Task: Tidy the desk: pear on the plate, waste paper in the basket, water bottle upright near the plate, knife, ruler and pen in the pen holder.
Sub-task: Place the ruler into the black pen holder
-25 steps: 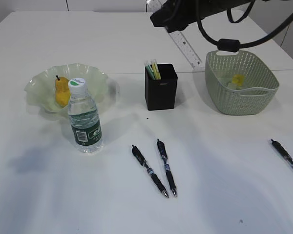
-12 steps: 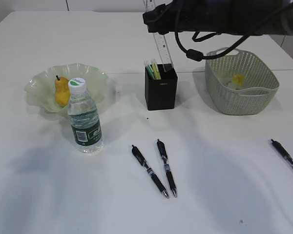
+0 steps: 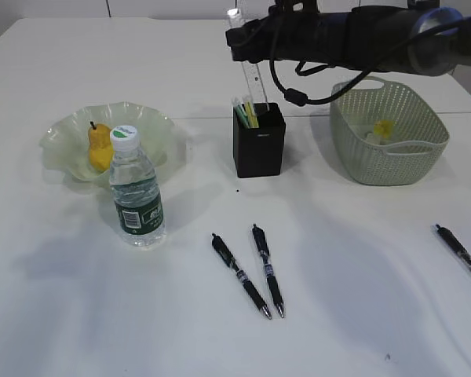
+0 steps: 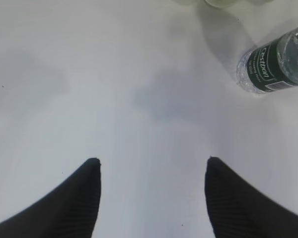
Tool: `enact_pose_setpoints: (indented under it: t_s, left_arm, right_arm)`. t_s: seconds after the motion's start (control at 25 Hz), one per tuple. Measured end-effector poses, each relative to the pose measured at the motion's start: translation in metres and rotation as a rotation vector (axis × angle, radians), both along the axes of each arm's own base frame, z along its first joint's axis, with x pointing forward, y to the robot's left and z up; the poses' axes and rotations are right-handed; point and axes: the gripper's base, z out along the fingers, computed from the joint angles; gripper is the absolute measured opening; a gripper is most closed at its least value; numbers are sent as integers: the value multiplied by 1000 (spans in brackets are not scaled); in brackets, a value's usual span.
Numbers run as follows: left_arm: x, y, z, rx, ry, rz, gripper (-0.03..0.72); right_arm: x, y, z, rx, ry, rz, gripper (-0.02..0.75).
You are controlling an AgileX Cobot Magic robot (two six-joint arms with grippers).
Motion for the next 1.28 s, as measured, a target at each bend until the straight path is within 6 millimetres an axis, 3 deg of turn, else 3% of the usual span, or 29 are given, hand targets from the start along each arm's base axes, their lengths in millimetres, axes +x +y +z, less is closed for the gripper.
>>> enact_pose_setpoints:
  t_s: [0.52, 0.64, 0.8, 1.04, 1.28]
  left_arm:
    - [0, 0, 0, 0, 0, 0, 466]
    - [0, 0, 0, 0, 0, 0, 466]
    - [0, 0, 0, 0, 0, 0, 466]
    - [0, 0, 0, 0, 0, 0, 467]
    - [0, 0, 0, 0, 0, 0, 466]
  right_arm:
    - [12, 3, -53, 27, 89, 55, 285]
    - [12, 3, -52, 30, 90, 54, 313]
    - [12, 3, -52, 41, 98, 50, 405]
    - [10, 5, -51, 87, 121, 73, 428]
    - [3, 5, -15, 130, 104, 75, 429]
